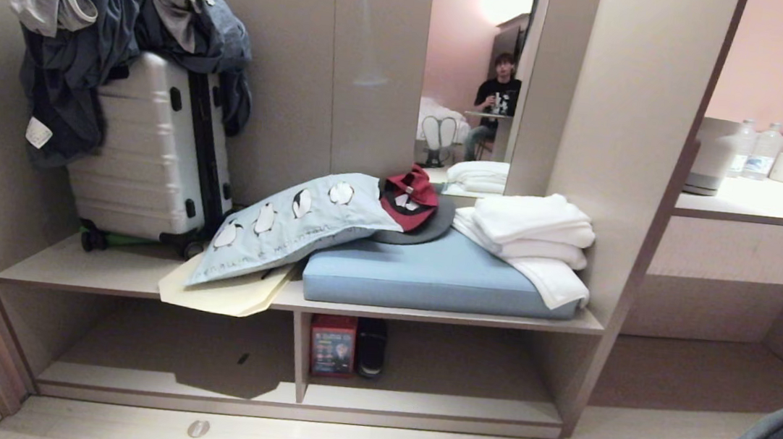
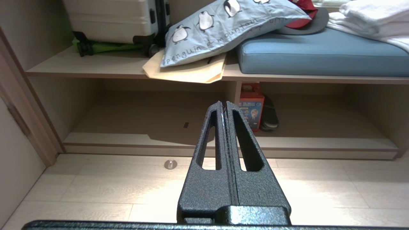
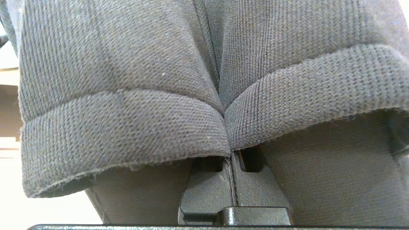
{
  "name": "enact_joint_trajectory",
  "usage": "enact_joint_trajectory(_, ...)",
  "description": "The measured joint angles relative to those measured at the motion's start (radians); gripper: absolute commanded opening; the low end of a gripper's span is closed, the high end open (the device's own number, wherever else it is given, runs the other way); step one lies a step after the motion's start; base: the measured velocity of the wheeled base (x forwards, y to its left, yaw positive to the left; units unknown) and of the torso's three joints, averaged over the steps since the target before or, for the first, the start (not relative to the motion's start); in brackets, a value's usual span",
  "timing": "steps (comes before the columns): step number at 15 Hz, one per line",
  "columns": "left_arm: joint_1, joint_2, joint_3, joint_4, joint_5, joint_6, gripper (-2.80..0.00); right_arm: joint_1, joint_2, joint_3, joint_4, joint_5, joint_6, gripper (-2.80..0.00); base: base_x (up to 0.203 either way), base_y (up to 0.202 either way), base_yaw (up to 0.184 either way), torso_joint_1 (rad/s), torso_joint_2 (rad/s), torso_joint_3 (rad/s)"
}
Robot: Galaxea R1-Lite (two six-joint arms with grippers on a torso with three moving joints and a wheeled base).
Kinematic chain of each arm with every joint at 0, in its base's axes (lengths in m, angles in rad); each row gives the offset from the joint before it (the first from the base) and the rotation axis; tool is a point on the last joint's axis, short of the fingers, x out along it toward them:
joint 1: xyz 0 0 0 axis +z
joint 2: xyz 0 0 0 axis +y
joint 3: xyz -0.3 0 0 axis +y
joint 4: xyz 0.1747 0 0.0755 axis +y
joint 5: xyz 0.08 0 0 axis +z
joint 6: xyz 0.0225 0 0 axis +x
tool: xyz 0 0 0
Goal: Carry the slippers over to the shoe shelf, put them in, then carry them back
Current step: Place the slippers into the shoe cabinet
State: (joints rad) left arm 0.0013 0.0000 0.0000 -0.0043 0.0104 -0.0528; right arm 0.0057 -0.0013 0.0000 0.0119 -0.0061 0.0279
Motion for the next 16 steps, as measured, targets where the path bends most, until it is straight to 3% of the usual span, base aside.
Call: enact_joint_trajectory(16,0.000,0.000,0.000,0.000,0.000,0.001,-2.80,0.000,0.000,0.000,0.000,0.000,0.000,-2.80,0.000,0.000,0.000,0.000,0.00,-0.002)
